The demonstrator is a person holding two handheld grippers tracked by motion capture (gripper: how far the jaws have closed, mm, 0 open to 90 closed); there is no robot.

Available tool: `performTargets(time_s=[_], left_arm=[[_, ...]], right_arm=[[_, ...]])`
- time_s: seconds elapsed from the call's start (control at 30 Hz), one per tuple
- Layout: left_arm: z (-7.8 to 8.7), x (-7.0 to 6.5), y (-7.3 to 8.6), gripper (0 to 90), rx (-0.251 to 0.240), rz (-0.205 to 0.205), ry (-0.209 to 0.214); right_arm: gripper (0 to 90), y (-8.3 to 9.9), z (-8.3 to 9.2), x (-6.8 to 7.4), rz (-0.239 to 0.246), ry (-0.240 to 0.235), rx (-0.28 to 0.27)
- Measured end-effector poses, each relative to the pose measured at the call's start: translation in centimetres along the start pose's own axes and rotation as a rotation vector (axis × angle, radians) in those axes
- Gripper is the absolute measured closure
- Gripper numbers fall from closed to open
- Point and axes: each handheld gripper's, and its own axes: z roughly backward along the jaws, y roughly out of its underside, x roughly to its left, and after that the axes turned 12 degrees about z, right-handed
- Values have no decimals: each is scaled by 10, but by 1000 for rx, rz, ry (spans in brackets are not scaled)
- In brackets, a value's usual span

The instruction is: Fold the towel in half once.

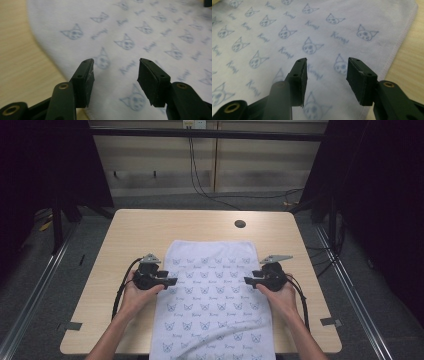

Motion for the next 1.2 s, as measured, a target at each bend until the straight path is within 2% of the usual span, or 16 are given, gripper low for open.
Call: performTargets(time_s=[0.1,0.17,0.23,0.27,0.3,0.4,0.47,0.57,0.63,0.73,0.83,0.9,0.97,1.03,1.1,1.2], left_arm=[[-11,6,4,462,11,29,-20],[-14,1,6,453,23,-36,-41],[-13,-1,7,448,39,-57,-52],[-12,-2,8,449,35,-65,-50],[-11,-3,11,449,34,-92,-60],[-5,-6,18,448,38,-104,-56],[1,-8,24,448,46,-107,-48],[6,-11,34,447,23,-145,-58],[10,-15,39,447,35,-147,-62],[16,-22,46,446,50,-160,-51],[26,-30,55,430,88,-153,-9],[33,-36,63,429,99,-172,2],[41,-38,71,431,113,-156,33],[45,-38,73,439,123,-155,36],[45,-36,74,438,113,-132,62],[45,-31,69,438,114,-105,81]], right_arm=[[492,-4,-11,-9,-16,-2,14],[498,-2,-18,-12,-36,-9,1],[506,2,-23,-9,-17,2,13],[506,2,-23,-8,-8,8,13],[509,2,-22,-7,-12,5,17],[503,5,-18,-4,-20,6,26],[505,8,-13,1,-3,-13,40],[506,12,-7,8,35,-10,65],[506,17,-1,14,42,-11,63],[505,24,7,24,56,-30,65],[505,31,17,37,70,-48,86],[505,35,24,47,70,-71,94],[506,39,31,56,69,-97,113],[525,40,36,60,83,-114,133],[523,37,37,54,83,-81,86],[529,22,30,24,43,-21,17]])
